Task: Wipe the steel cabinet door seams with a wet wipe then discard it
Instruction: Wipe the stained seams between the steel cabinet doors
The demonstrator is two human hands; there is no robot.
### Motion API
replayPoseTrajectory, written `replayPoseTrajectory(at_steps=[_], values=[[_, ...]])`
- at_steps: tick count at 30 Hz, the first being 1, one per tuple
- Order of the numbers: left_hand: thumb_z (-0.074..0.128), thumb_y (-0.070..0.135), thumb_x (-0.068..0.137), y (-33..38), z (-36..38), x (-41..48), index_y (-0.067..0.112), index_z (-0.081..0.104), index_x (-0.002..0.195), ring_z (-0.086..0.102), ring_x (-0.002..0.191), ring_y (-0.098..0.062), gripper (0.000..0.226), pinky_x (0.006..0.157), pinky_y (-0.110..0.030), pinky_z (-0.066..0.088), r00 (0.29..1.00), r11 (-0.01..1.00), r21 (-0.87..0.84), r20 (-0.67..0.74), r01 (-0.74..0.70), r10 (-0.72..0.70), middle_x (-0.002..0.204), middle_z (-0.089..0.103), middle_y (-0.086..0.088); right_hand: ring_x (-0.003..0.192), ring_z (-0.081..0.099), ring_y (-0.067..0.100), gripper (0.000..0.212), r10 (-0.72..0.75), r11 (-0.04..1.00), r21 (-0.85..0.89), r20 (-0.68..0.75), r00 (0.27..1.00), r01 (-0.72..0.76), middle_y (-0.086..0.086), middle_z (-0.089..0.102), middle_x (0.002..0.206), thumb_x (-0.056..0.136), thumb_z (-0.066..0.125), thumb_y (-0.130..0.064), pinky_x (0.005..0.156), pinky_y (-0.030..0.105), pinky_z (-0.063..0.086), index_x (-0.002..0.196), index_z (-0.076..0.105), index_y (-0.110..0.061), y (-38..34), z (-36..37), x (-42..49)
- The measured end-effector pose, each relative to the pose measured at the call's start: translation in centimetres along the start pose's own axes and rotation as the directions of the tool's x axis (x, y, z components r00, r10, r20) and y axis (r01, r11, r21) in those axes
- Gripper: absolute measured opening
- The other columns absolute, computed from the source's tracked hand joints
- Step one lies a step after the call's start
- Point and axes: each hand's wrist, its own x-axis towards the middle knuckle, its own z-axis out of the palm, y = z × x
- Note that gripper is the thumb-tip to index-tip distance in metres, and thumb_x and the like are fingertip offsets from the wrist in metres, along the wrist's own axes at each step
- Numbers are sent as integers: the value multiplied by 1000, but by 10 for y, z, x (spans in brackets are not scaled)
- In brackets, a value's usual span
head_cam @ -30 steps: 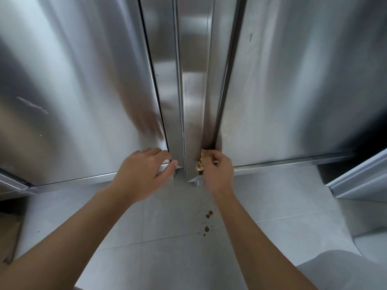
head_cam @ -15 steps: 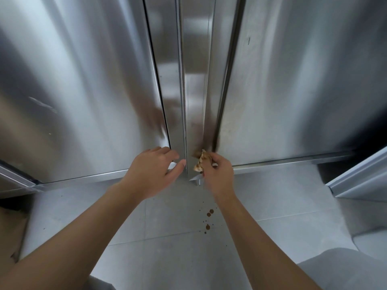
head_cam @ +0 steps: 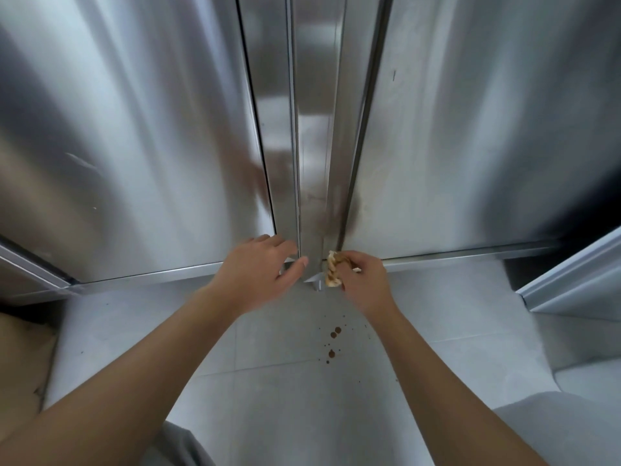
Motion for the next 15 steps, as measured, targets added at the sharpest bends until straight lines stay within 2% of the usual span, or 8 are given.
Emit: replayPoseTrajectory(at_steps=[3,5,8,11,15], values=[[21,60,98,3,3,-4,22,67,107,63,83,-19,60,68,-29,37,999,1000,8,38,-23,22,90,66,3,67,66,18,25,4,997,-81,43,999,-1,-4,72,73,91,60,-45,72,49,60,88,77,-27,12,-12,0],[17,62,97,5,6,-5,22,67,113,65,88,-20,66,71,-31,44,997,1000,-1,68,-26,26,96,68,2,66,64,16,18,5,997,-80,39,999,-2,-4,72,74,93,62,-38,73,46,58,86,76,-31,12,-21,1],[15,64,97,10,13,-5,21,65,118,66,94,-21,70,78,-34,48,994,999,-4,103,-44,44,105,70,1,63,61,14,17,-4,996,-92,46,999,8,1,72,78,96,61,-29,62,34,54,87,75,-31,4,-34,5],[12,65,97,16,17,-4,22,65,117,65,91,-21,71,74,-30,40,991,997,-26,106,-74,77,103,70,2,62,61,11,17,-25,984,-170,119,993,45,-1,72,84,97,60,-27,55,21,48,99,76,-23,-8,-51,10],[16,63,98,25,20,3,22,66,116,66,85,-23,68,72,-29,37,989,993,-50,92,-110,114,101,70,1,70,63,7,20,-43,945,-314,166,985,94,-10,71,85,95,58,-23,65,28,53,102,75,-29,-22,-80,10]])
